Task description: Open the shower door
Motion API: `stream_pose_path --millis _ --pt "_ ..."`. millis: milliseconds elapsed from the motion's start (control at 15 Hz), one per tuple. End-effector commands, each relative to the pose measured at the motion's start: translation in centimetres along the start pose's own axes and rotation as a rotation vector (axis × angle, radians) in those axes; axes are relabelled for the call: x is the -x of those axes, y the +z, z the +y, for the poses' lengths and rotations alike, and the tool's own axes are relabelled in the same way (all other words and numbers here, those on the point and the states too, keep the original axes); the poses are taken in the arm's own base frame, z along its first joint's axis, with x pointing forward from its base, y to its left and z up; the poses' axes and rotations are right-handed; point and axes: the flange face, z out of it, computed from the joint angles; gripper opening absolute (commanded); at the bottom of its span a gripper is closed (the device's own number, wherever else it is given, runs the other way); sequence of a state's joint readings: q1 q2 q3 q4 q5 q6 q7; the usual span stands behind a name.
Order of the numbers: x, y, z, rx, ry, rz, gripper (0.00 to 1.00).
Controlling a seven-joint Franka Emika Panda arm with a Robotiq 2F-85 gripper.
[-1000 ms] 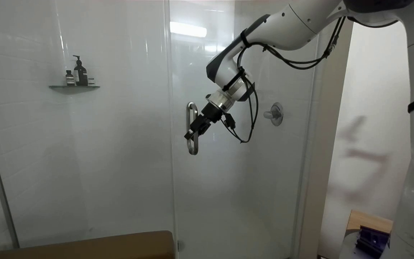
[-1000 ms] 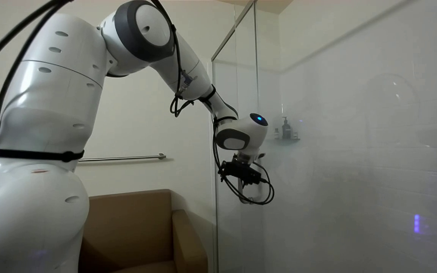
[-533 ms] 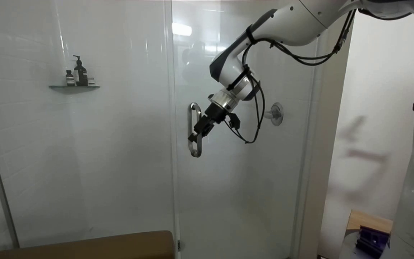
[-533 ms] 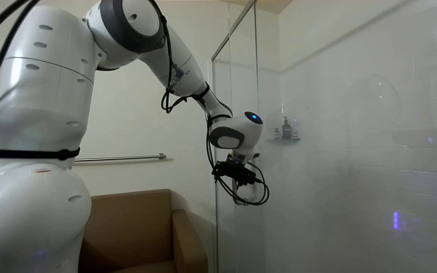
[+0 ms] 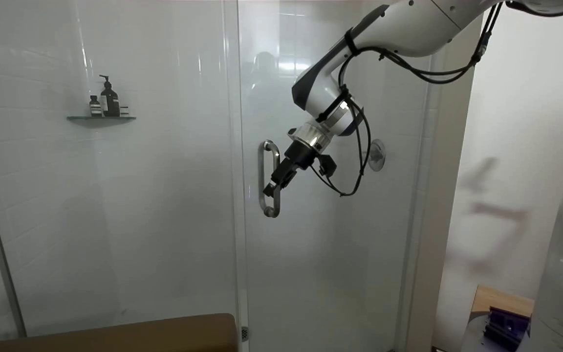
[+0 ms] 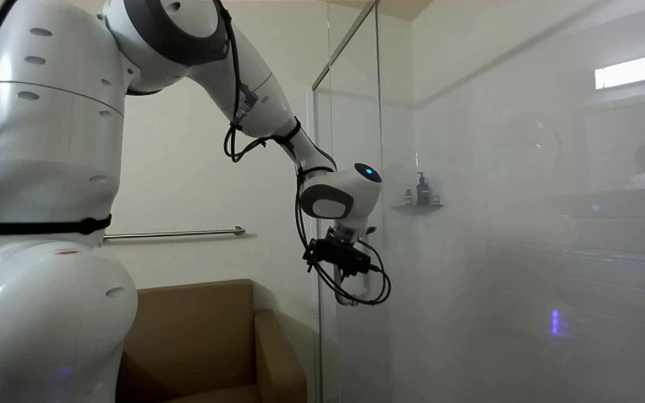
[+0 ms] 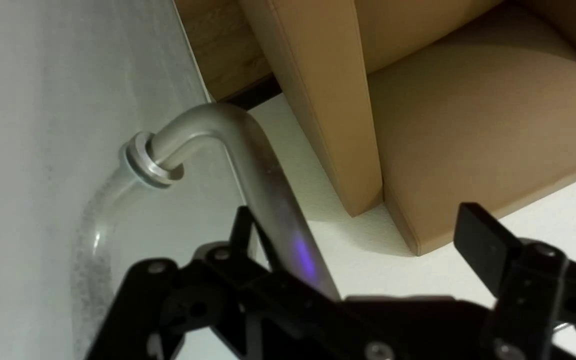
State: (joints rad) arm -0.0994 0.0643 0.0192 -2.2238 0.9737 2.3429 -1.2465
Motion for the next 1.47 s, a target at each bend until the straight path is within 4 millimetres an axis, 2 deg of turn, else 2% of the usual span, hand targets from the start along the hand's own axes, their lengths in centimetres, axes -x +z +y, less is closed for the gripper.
stream_pose_path --millis 0,733,1400 --pt "3.0 1.4 -1.7 -0.118 0.013 -0.096 1.00" --pt "5.6 0.6 -3.9 -0.136 -0.016 -0.129 1.00" --pt "9.0 -1.8 -6.2 -0.151 -0.030 -0.184 1.00"
